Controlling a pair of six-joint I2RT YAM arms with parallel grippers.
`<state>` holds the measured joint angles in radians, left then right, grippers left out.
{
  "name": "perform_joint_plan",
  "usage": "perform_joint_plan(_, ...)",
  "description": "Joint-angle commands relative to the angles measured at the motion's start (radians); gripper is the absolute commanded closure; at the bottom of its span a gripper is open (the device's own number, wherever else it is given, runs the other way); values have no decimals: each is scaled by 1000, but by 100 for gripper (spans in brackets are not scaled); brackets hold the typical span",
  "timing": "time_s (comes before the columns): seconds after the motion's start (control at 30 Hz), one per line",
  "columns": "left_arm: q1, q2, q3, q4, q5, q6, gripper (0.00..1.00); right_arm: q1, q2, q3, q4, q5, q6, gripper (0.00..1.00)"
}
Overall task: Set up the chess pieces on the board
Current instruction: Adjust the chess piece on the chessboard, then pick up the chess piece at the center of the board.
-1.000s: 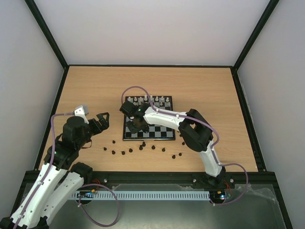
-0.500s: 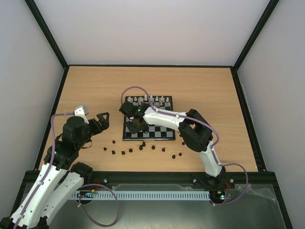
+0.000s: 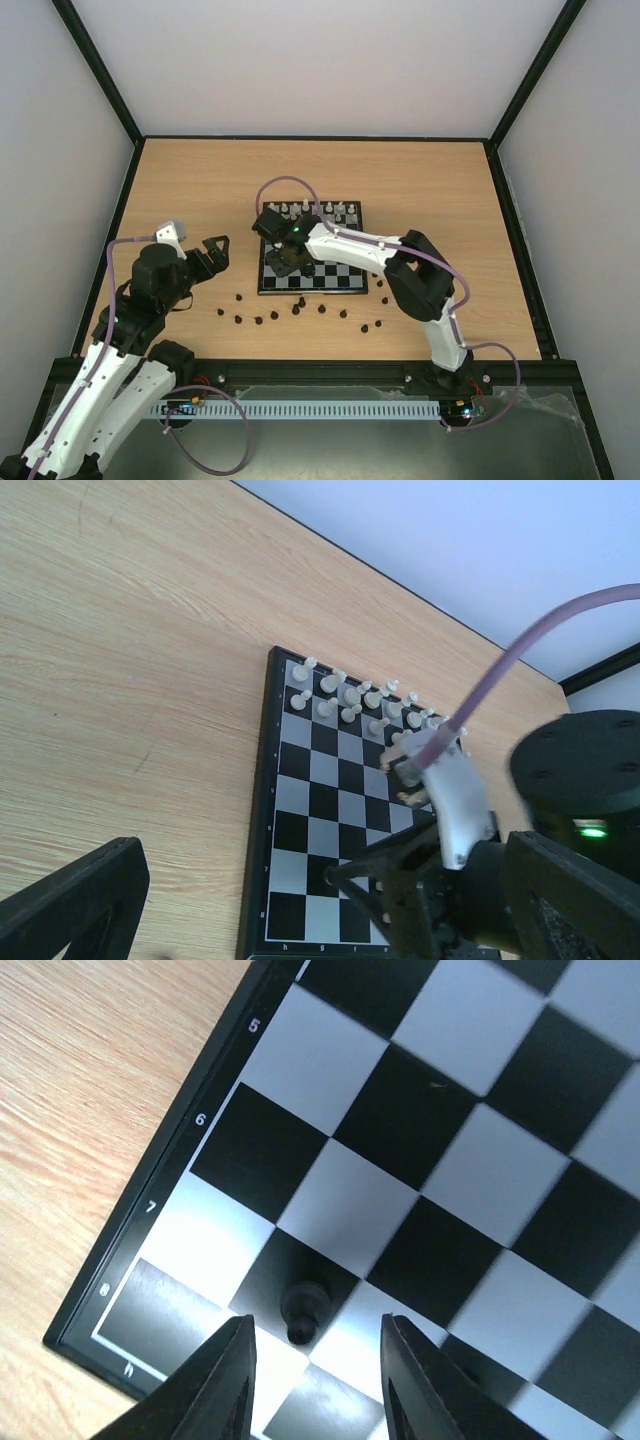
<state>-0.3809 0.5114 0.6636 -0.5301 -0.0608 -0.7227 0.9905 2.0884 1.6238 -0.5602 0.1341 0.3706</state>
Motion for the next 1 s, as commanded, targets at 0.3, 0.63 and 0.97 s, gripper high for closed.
perform_joint_plan(0.3, 6, 98, -7, 76, 88, 30, 0, -186, -468, -424, -12, 141, 139, 58)
perform_joint_plan(0.63, 7, 216, -17, 118, 158, 68, 0, -388, -557, -630, 6, 104, 176, 59)
perform_joint_plan(0.97, 7, 221, -20, 120, 164, 75, 1, -391, -477, -658, 49, 67, 170, 71)
